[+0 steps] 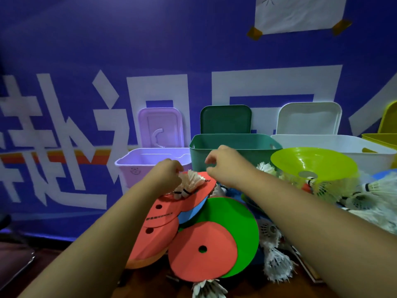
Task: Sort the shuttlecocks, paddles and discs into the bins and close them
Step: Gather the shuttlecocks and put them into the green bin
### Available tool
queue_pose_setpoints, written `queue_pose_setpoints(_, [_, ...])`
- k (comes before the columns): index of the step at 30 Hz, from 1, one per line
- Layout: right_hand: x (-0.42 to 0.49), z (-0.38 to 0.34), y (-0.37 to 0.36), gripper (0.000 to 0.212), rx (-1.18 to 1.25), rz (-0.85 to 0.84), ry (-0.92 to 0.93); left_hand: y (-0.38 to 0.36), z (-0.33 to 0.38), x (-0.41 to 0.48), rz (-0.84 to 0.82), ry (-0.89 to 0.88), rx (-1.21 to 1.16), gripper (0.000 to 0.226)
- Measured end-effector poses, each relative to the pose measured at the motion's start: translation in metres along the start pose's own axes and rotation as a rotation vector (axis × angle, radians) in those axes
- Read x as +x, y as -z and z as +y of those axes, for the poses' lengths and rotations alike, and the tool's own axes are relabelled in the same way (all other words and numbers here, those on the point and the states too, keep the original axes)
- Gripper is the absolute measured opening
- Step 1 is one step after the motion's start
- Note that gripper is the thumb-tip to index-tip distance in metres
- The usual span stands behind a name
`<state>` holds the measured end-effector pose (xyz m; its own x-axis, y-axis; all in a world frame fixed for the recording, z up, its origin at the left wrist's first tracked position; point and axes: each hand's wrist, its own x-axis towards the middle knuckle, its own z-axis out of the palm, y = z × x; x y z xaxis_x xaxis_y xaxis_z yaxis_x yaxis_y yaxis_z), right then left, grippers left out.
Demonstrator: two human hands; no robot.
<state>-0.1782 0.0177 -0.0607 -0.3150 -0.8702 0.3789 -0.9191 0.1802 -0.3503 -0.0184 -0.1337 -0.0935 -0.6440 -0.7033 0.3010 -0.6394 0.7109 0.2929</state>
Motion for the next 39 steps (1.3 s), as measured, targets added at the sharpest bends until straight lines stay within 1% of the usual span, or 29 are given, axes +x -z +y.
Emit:
queue_pose_setpoints(2, [0.005, -0.005, -0.014, 0.037, -0.136, -0.060, 0.029, -0.001, -0.007, -0.001, 0.025, -0.013, 0.003, 0.031])
queue_pose_setpoints(5, [0.008, -0.010, -0.030, 0.037, -0.342, -0.097, 0.042, 0.003, -0.012, -0.004, 0.045, -0.009, -0.030, 0.022])
queue_pose_setpoints(9, [0.009, -0.015, -0.036, 0.028, -0.449, -0.111, 0.060, 0.011, -0.012, -0.008, 0.062, -0.012, -0.067, 0.013])
queue_pose_setpoints(11, [0.009, -0.018, -0.035, 0.025, -0.449, -0.106, 0.065, 0.014, -0.012, -0.010, 0.074, -0.025, -0.082, 0.008])
queue_pose_setpoints(14, [0.009, -0.019, -0.031, 0.026, -0.430, -0.074, 0.078, 0.022, -0.012, -0.011, 0.100, -0.025, -0.089, 0.005])
queue_pose_setpoints(17, [0.009, -0.019, -0.024, 0.024, -0.320, -0.019, 0.053, 0.029, -0.008, -0.012, 0.148, -0.024, -0.132, 0.007])
queue_pose_setpoints(21, [0.008, -0.016, -0.007, 0.022, -0.140, 0.143, -0.004, 0.040, 0.003, -0.009, 0.219, -0.038, -0.235, 0.011])
queue_pose_setpoints(26, [0.009, 0.001, 0.024, 0.019, -0.066, 0.284, -0.066, 0.051, 0.031, 0.001, 0.318, -0.145, -0.292, 0.011])
queue_pose_setpoints(29, [0.006, 0.015, 0.042, 0.019, -0.054, 0.321, -0.102, 0.052, 0.048, 0.012, 0.359, -0.156, -0.313, 0.009])
queue_pose_setpoints(33, [0.003, 0.037, 0.062, 0.015, -0.041, 0.410, -0.144, 0.049, 0.067, 0.028, 0.411, -0.152, -0.357, 0.010])
queue_pose_setpoints(36, [0.002, 0.049, 0.070, 0.013, -0.057, 0.435, -0.152, 0.044, 0.077, 0.041, 0.441, -0.106, -0.403, 0.009])
queue_pose_setpoints(39, [0.001, 0.057, 0.076, 0.013, -0.071, 0.442, -0.165, 0.036, 0.083, 0.055, 0.430, -0.059, -0.417, 0.005])
